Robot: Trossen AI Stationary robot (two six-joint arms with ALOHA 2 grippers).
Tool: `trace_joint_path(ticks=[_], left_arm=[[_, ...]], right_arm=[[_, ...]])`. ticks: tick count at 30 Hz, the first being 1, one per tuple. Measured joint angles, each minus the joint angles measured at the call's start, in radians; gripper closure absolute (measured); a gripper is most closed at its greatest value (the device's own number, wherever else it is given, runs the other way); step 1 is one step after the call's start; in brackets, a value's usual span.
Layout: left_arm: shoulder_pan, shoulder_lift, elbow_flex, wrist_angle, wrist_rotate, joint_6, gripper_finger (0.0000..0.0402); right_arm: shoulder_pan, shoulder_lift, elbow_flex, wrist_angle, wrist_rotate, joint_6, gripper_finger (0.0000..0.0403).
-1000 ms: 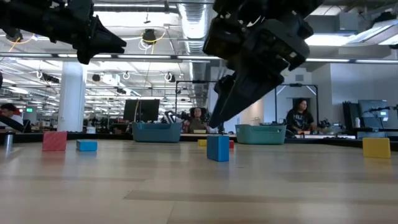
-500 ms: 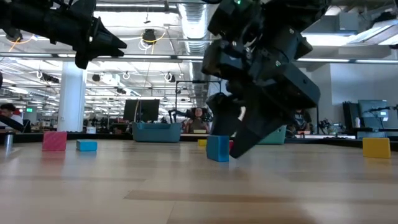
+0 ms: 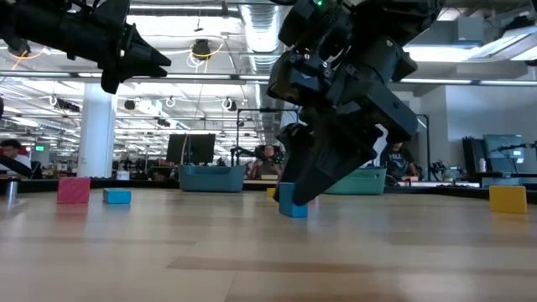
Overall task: Sort & place blocks by color
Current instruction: Put the right blue block into the blue bin
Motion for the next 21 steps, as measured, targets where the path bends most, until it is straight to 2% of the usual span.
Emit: trace_joint_path(ticks=[5, 8, 15, 18, 21], left_arm=[[0.0, 0.0, 0.0, 0.0, 0.027, -0.011, 0.0262], [0.0, 0.0, 0.0, 0.0, 0.064, -0.105, 0.0262], [0.0, 0.067, 0.0, 0.003, 0.138, -0.36, 0.0258], [0.006, 0.151, 0.0, 0.046, 0.232, -0.453, 0.0241], [0.023, 0.256, 0.0, 0.158, 0.346, -0.538, 0.0213]], right_arm=[[-0.012, -0.009, 0.0, -0.001, -0.012, 0.059, 0.0224], [-0.051, -0.055, 0.0, -0.012, -0.05, 0.145, 0.0248], [-0.171, -0.228, 0.0, 0.034, -0.003, 0.202, 0.0233], [-0.208, -0.281, 0.0, 0.085, 0.036, 0.16, 0.0228], [-0.224, -0.308, 0.0, 0.124, 0.086, 0.076, 0.0231]])
